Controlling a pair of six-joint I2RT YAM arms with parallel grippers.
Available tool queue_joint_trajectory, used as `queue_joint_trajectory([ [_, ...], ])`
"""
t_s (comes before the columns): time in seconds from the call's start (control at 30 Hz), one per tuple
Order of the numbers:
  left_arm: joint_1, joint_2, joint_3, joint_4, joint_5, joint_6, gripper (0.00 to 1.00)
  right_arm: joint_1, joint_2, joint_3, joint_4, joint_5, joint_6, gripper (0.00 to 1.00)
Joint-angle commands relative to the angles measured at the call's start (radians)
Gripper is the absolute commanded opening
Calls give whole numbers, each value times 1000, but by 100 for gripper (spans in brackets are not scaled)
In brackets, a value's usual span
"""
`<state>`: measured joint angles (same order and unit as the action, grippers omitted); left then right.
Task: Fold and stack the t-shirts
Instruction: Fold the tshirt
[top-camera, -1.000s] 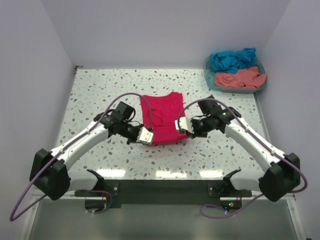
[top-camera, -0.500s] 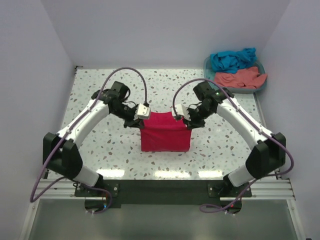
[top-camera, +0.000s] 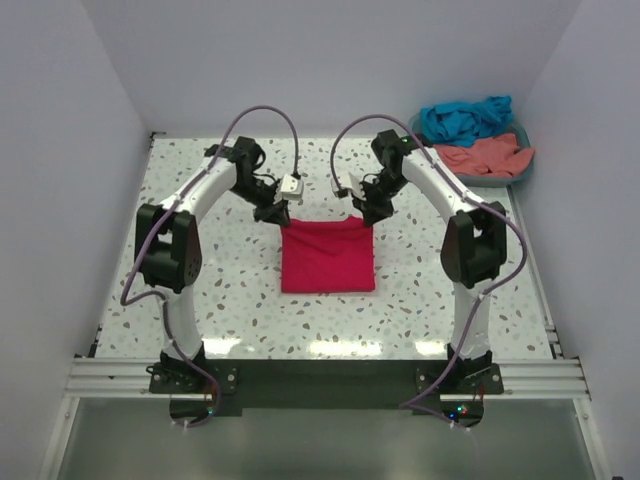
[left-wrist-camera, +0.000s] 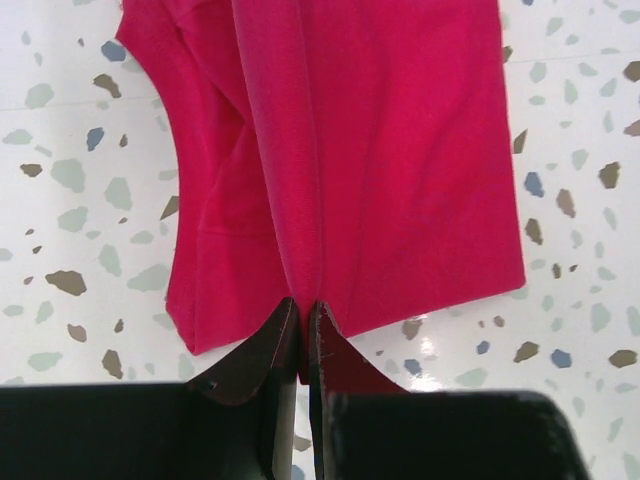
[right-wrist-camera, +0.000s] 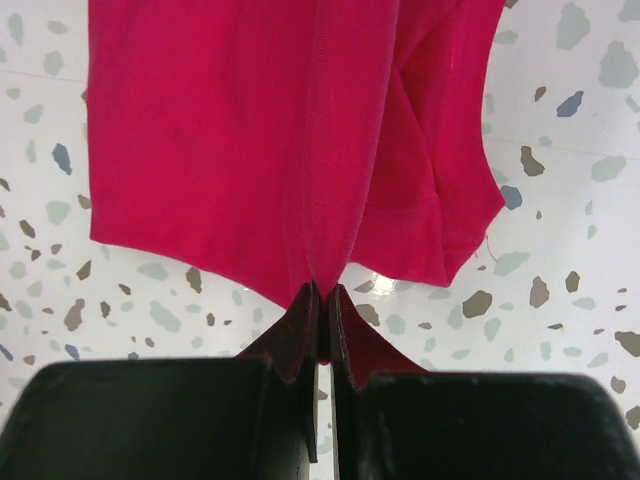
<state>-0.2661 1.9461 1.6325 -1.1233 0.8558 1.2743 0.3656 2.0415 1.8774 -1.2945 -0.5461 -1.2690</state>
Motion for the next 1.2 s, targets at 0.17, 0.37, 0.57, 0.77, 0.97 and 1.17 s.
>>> queue_joint_trajectory([
  [0.17,21,227,219,-4,19,10,0,-19,187,135,33,9,-27,0],
  [0.37,22,320,184,131,-20,-108,0,-20,328,209,78,26,34,0],
  [0.57,21,278,61,158,-18,-118,0,-17,272,70,89,-3,91,0],
  [0.77,18,102,-180,158,46,-87,0,19,76,-289,211,-74,187,0],
  [0.97,19,-148,-417,224,143,-113,35,44,-92,-413,232,-187,406,41],
  [1.17,-36,-247,-430,517,147,-322,49,-14,-187,-438,437,-334,877,45],
])
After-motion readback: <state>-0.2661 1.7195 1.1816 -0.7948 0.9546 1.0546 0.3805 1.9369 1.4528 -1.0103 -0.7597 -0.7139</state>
